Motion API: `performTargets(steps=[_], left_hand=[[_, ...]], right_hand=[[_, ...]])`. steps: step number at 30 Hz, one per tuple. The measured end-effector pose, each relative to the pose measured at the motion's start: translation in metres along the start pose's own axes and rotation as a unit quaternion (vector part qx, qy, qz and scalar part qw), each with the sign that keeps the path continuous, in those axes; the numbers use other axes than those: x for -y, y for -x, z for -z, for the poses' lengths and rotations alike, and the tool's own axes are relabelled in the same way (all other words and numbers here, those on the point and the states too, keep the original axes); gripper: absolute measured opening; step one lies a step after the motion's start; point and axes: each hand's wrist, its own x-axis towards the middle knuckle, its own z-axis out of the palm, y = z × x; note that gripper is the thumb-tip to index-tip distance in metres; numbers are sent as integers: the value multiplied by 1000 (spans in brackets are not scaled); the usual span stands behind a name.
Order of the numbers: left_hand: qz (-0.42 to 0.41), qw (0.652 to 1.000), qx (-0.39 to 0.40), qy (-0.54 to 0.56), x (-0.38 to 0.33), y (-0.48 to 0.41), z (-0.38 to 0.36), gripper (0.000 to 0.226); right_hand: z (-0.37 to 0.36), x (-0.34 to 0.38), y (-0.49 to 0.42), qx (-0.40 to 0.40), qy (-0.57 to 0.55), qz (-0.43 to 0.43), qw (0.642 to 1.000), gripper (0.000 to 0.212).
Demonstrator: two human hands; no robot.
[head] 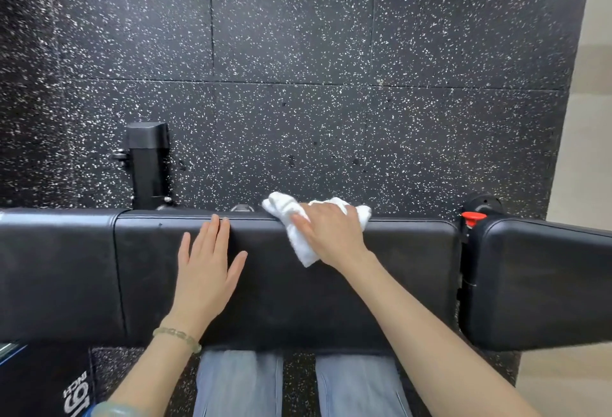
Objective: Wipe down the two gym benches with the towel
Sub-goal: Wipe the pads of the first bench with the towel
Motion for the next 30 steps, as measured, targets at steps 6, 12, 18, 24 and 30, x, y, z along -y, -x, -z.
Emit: performTargets(steps=[6, 12, 18, 24, 30], left_hand=[[-27, 999, -10, 34, 10, 4, 7, 62], [-7, 998, -31, 52, 74, 8, 10, 64], [40, 999, -25, 27, 162, 10, 18, 69], [65, 997, -34, 39, 214, 10, 23, 68], [64, 995, -31, 63, 234, 11, 14, 67]], right_hand=[[28, -67, 34, 3, 113, -60, 992, 57], [-6, -38, 26, 20, 49, -157, 986, 24], [-39, 94, -21, 7, -19, -77, 997, 53], [-46, 205, -78, 6, -13, 0, 1000, 59], [-49, 271, -119, 52, -32, 30, 998, 58]])
